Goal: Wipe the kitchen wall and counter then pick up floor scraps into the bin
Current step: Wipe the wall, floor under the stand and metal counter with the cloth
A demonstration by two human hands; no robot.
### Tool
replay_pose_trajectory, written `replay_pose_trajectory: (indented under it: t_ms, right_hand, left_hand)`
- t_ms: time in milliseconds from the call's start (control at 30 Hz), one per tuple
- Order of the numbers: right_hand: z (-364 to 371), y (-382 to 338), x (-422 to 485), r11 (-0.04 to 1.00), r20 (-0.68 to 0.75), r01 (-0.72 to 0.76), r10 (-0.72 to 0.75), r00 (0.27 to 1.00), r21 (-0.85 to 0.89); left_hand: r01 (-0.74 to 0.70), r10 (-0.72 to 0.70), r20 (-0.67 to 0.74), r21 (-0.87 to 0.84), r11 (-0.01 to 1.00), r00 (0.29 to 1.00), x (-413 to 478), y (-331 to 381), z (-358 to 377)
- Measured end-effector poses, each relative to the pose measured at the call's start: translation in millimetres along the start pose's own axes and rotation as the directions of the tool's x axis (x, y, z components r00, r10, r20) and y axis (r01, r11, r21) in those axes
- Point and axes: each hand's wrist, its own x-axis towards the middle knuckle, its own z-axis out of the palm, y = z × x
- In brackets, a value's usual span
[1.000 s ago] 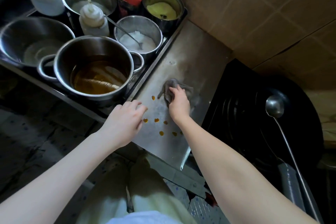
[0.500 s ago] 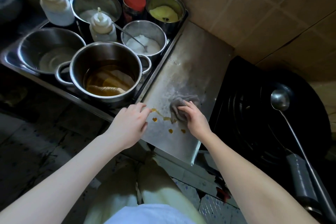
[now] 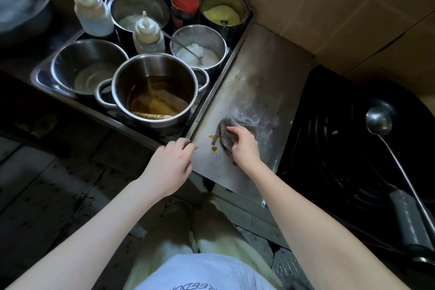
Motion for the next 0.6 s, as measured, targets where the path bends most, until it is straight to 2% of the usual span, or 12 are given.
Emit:
replay_pose_trajectory:
  t_ms: [200,333,400,500,600]
  right_hand:
    - [15,-17,-5,0.976,0.197,0.196,-0.173,0.965,-0.1]
    - [10,-6,-21,0.907,0.325,0.389,-0.324,0.889,-0.161]
    - [3,7,-29,0.874,0.372,0.444,-0.353,0.859,-0.197]
    - [-7,33,-41,0.857,0.37,0.461,-0.361,0.856,-0.231]
    - [-16,57,-52,0.923,0.264,0.345,-0.294,0.918,-0.169]
  left_hand:
    - [-0.004,0.004,-0.005,0.012,1.0,1.0,-4,-4,2]
    - [0.001,-0.001,-0.019,0.01,1.0,1.0,-7,-4,1]
    - [0.004,-0.004,-0.02,0.013,1.0,1.0,-8,-2,1]
    - [0.004,-0.004,-0.028,0.015,1.0,1.0,-8,3,2]
    - [0.002,-0.002,-0.012,0.008,1.0,1.0,-7,14,1]
